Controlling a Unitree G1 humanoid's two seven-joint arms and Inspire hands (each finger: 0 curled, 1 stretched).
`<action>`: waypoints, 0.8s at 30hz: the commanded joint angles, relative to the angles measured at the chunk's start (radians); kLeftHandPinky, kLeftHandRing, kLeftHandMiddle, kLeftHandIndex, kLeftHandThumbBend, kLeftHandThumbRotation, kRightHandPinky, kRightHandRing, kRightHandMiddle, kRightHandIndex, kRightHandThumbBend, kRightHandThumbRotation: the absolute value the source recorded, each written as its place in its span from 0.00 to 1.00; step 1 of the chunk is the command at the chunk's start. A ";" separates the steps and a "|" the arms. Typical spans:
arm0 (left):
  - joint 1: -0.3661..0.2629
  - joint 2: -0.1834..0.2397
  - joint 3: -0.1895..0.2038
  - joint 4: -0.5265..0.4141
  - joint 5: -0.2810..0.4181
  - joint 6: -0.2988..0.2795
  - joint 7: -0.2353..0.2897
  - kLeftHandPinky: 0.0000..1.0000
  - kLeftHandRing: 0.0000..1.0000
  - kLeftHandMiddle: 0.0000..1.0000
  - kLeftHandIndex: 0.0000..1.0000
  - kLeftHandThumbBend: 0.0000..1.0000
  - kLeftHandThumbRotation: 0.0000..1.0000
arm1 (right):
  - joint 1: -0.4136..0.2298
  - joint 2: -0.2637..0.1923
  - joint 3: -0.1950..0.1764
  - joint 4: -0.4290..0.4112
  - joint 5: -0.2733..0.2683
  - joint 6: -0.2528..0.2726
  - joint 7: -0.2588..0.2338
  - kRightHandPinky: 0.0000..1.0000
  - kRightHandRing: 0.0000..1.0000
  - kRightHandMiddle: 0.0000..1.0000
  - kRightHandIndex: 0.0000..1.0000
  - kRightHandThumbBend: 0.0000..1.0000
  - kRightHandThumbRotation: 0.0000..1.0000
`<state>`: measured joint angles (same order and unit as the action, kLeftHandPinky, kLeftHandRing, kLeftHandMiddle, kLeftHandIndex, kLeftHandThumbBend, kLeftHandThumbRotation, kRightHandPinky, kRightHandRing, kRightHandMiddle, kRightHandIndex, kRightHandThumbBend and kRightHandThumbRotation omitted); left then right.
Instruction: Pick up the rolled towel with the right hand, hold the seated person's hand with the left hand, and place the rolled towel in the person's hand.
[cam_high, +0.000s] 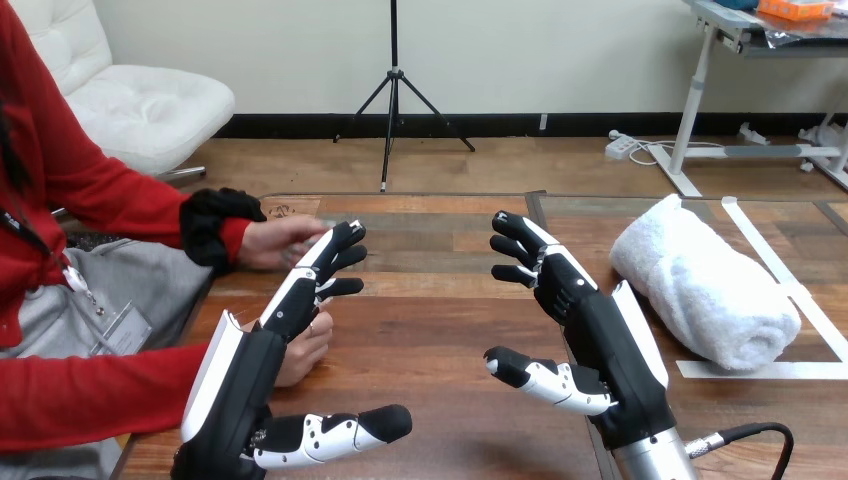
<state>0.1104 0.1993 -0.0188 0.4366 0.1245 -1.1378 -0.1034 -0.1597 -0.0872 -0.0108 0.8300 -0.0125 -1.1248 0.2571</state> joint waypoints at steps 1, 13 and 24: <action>-0.040 0.002 0.008 -0.024 -0.006 -0.010 0.009 0.78 0.88 0.92 0.92 1.00 0.56 | -0.028 -0.016 -0.006 -0.054 -0.003 -0.004 -0.019 0.80 0.88 0.92 0.89 1.00 0.58; -0.041 0.006 -0.007 -0.016 -0.042 -0.006 -0.011 0.80 0.89 0.93 0.92 1.00 0.54 | -0.027 -0.025 -0.006 -0.069 -0.010 0.006 -0.032 0.80 0.89 0.92 0.90 1.00 0.57; -0.041 0.000 -0.004 -0.019 -0.043 -0.003 -0.015 0.80 0.90 0.93 0.92 1.00 0.54 | -0.021 -0.027 -0.006 -0.097 0.003 0.037 -0.032 0.79 0.88 0.91 0.90 1.00 0.55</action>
<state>0.1104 0.1995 -0.0244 0.4366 0.0872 -1.1377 -0.1203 -0.1579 -0.0978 -0.0112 0.7983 -0.0211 -1.0995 0.2351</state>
